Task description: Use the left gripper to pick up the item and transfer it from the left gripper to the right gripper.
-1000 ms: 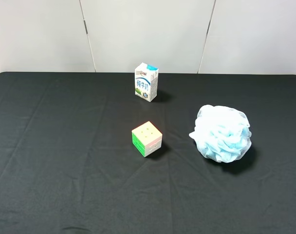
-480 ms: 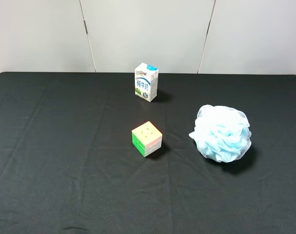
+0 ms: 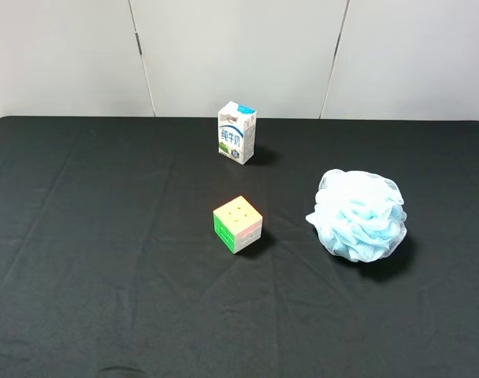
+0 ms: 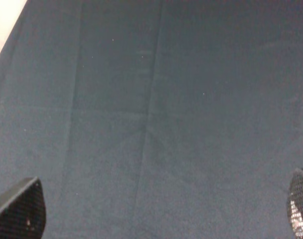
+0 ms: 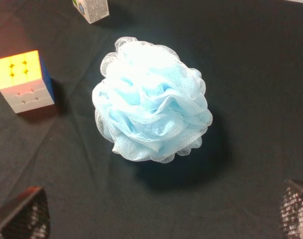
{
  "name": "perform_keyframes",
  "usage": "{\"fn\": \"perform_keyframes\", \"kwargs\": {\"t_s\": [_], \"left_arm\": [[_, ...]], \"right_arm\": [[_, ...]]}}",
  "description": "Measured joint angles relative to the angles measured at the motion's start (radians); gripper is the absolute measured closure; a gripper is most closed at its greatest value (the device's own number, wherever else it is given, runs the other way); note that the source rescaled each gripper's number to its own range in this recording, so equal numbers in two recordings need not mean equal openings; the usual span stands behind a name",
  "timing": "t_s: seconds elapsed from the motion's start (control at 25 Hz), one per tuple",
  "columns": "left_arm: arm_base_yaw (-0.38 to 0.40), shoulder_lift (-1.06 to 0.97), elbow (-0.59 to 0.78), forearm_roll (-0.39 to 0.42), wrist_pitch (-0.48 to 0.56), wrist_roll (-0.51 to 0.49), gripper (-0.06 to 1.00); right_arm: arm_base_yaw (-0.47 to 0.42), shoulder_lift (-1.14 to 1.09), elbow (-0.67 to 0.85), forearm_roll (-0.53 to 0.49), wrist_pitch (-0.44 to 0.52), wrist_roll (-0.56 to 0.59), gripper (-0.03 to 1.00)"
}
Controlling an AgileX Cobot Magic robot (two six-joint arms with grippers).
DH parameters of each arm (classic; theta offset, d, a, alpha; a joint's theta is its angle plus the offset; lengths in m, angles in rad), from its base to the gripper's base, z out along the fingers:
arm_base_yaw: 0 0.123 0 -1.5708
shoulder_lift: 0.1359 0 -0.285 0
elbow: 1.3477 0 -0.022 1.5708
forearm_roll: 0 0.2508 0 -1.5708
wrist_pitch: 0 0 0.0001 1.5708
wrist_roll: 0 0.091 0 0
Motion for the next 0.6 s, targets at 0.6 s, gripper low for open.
{"fn": "perform_keyframes", "kwargs": {"t_s": [0.6], "left_arm": [[0.0, 0.0, 0.0, 0.0, 0.0, 0.0, -0.01]], "right_arm": [[-0.295, -0.103, 0.002, 0.0, -0.013, -0.001, -0.03]]}}
